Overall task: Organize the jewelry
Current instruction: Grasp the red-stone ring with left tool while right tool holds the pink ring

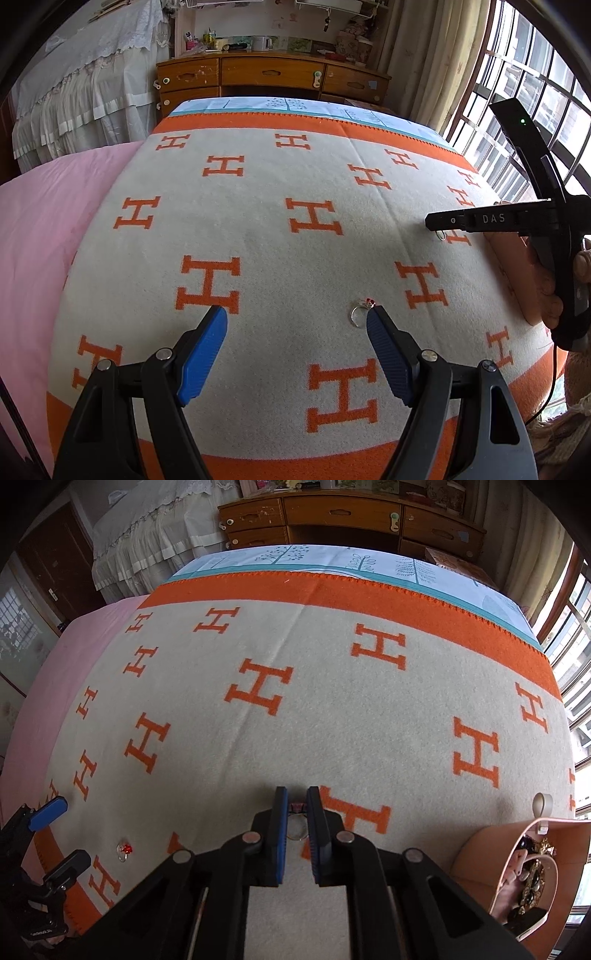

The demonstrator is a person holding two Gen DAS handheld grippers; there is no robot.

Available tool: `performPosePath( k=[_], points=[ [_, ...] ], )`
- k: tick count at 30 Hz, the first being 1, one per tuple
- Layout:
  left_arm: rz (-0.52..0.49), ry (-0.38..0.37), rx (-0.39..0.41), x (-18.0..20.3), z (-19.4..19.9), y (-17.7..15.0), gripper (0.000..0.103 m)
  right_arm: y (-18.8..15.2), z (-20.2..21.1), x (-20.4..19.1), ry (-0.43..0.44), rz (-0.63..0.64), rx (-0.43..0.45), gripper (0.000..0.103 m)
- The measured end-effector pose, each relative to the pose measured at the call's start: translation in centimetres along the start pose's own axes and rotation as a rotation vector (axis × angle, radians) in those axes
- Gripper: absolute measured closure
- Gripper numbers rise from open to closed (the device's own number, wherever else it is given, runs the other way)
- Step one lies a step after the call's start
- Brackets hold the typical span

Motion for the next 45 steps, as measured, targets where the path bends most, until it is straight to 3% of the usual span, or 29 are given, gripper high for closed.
performPosePath(
  k=[6, 18, 29, 35, 40, 45],
  points=[
    [-0.021, 0.0, -0.013, 0.6, -0.3, -0.1, 0.027, -2.0, 0.9, -2.9, 0.067, 0.025, 0.022, 0.093],
    [-0.088, -0.133, -0.019, 0.2, -2.2, 0.0, 0.027, -5.8, 2.8, -4.7, 0.113, 0.039, 0.099, 0.093],
    [-0.414, -0.081, 0.056, 3.7, -2.3, -0.3, 0.029, -6.8, 3.4, -3.8, 0.15, 0.044, 0.124, 0.093],
    [-0.425, -0.119, 0.039, 4.9, -2.5, 0.4, 0.049, -7.1, 3.2, -2.8, 0.164, 0.021, 0.122, 0.093],
    [-0.459, -0.153, 0.049, 6.3, -2.2, 0.2, 0.092, -7.3, 3.0, -2.4, 0.176, 0.007, 0.12, 0.093],
    [-0.479, -0.13, 0.065, 7.2, -1.9, -0.1, 0.098, -7.4, 3.3, -2.2, 0.178, 0.008, 0.132, 0.093]
  ],
)
Point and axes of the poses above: each gripper's, at about its wrist camera, not at the fingertips, and z roughly against the way its jaws point, x to its right, y to its top, the point moved 4 cm from there along -z, roughly the way its jaws point, and after that the axes turned 10 degrees about y, right-handed, at the moved point
